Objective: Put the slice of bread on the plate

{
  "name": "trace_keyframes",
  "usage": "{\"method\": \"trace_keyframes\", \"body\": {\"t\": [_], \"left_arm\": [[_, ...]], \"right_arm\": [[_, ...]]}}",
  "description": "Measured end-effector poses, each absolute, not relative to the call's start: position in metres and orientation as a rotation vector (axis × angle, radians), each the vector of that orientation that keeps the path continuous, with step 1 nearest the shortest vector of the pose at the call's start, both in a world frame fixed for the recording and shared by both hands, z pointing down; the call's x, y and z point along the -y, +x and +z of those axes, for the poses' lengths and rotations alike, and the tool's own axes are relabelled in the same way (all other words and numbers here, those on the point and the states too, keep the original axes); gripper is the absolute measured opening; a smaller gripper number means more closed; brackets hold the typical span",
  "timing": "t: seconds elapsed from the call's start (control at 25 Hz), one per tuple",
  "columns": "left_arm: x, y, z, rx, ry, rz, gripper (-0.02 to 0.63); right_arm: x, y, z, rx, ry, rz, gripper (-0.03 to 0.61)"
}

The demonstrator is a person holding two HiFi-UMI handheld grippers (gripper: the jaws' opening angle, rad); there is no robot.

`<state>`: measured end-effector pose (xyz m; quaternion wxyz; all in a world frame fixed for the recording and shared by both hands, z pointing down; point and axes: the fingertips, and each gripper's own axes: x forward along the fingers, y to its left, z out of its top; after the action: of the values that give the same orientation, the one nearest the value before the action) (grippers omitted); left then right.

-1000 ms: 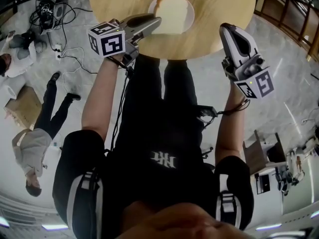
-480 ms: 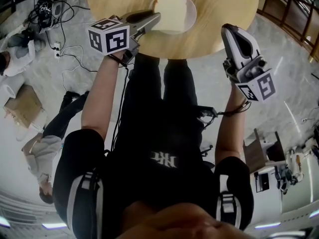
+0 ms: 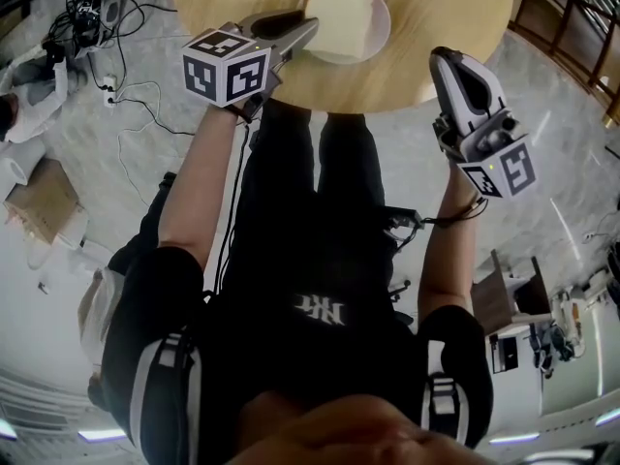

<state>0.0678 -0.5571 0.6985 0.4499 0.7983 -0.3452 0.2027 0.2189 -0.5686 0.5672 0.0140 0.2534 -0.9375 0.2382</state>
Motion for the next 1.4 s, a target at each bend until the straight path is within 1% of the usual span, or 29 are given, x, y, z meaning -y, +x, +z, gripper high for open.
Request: {"method": "trace_keyframes", "body": {"t": [0.4,0.76,1.0,1.24,1.36,1.4], "left_arm": [[0.562,0.070,0.707,0.912,2.089,0.698,0.121],[0.564,0.077,0.703,0.945,2.162,0.742,0.123],[0.563,0.068,0.703,0.991,2.209,0.696,0.147],[0.569,0.066,0.679,1.033,2.256,0.585,0.147],[0.565,0.068,0.655,0.997,2.274,0.443,0.086],[0.567,0.068,0.644,0.984,2.296,0.390,0.084]], "right_arm": [[0.566,0.212,0.574,2.923,0.775,0.760,0.005],[0.563,0.218,0.581,2.912,0.776,0.776,0.005],[0.555,0.207,0.583,2.917,0.777,0.763,0.005],[0.556,0.207,0.560,2.928,0.816,0.714,0.005],[0.556,0.203,0.530,2.937,0.828,0.646,0.005],[0.559,0.202,0.518,2.939,0.835,0.611,0.005]]}}
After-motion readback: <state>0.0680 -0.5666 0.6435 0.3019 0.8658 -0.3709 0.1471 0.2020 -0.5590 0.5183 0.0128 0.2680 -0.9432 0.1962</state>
